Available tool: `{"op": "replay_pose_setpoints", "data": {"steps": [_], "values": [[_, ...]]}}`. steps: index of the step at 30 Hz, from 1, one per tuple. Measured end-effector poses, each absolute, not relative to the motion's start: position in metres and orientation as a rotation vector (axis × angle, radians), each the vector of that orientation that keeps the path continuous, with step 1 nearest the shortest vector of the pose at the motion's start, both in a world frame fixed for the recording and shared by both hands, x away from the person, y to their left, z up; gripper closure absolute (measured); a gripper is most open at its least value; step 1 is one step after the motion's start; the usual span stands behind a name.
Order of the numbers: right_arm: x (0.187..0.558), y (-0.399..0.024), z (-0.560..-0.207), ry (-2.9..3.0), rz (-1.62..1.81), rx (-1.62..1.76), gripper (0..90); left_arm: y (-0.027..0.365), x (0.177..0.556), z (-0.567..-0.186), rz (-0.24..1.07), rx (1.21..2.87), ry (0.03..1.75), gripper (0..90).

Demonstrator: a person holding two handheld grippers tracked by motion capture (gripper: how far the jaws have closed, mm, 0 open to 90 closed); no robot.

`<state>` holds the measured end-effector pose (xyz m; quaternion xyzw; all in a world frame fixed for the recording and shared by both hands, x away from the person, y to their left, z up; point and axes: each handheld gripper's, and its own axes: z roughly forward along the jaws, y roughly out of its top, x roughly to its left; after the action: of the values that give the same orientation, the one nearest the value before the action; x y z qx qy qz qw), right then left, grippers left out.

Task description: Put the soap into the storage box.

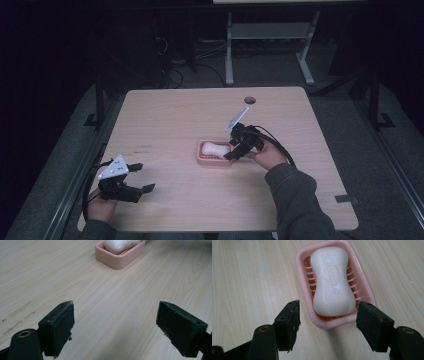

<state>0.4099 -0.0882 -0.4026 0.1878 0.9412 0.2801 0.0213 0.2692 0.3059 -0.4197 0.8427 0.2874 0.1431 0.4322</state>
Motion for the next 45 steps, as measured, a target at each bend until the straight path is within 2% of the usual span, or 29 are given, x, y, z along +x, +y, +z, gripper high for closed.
{"op": "replay_pose_setpoints", "data": {"steps": [45], "values": [[0.385,-0.128,-0.416,2.895,0.901,0.688,31.6,0.304,0.269,-0.421,0.357,2.104,0.715,14.8]]}}
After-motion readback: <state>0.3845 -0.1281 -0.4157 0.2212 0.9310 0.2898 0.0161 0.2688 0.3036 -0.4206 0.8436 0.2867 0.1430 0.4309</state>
